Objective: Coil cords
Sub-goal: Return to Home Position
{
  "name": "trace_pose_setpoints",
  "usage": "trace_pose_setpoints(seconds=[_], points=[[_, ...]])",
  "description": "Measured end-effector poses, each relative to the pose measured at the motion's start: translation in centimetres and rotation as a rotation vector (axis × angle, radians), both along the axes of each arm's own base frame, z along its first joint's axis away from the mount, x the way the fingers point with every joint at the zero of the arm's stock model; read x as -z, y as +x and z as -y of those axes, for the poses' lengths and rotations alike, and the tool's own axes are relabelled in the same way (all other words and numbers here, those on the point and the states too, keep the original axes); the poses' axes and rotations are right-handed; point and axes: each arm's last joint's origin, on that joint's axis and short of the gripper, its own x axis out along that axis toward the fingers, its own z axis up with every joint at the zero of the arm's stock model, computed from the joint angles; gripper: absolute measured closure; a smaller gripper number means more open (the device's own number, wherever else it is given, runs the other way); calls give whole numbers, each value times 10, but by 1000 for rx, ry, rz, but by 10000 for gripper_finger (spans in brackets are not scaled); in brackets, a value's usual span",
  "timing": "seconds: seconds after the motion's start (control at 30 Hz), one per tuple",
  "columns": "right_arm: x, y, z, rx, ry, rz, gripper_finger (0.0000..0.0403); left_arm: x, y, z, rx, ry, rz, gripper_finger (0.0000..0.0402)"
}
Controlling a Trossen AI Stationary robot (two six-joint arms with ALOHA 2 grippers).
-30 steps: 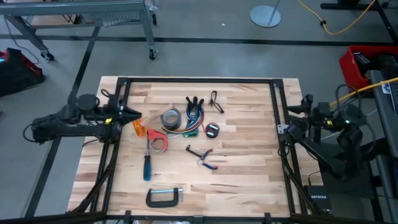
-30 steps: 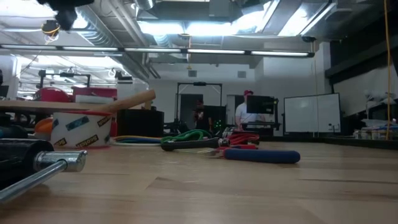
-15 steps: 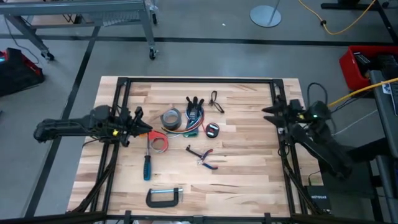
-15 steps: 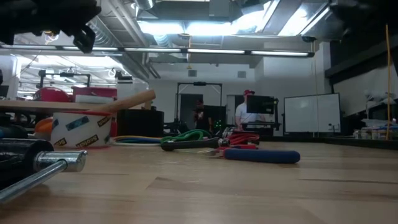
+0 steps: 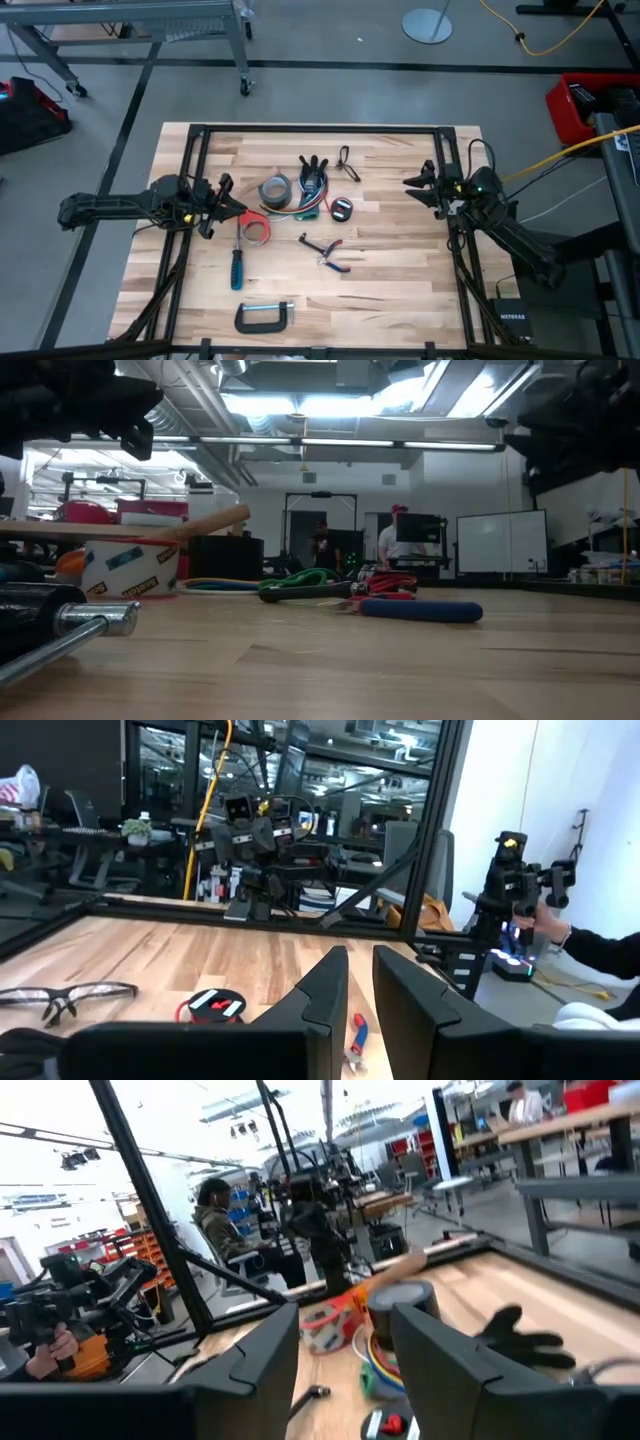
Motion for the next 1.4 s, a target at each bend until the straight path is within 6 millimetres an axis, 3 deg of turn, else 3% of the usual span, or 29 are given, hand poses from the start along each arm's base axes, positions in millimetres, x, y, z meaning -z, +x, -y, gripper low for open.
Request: trace_pose_setpoints(seconds=[0.4, 0.83, 1.4], points=[[6, 3, 0, 38, 46, -5, 237, 1, 0, 0, -5, 29, -4, 357], [7, 17, -27, -53, 7, 11, 237, 2, 0, -1, -25, 47, -9, 357], [26, 26, -39, 29, -91, -180, 237, 37, 1, -3, -114, 40, -260, 357]])
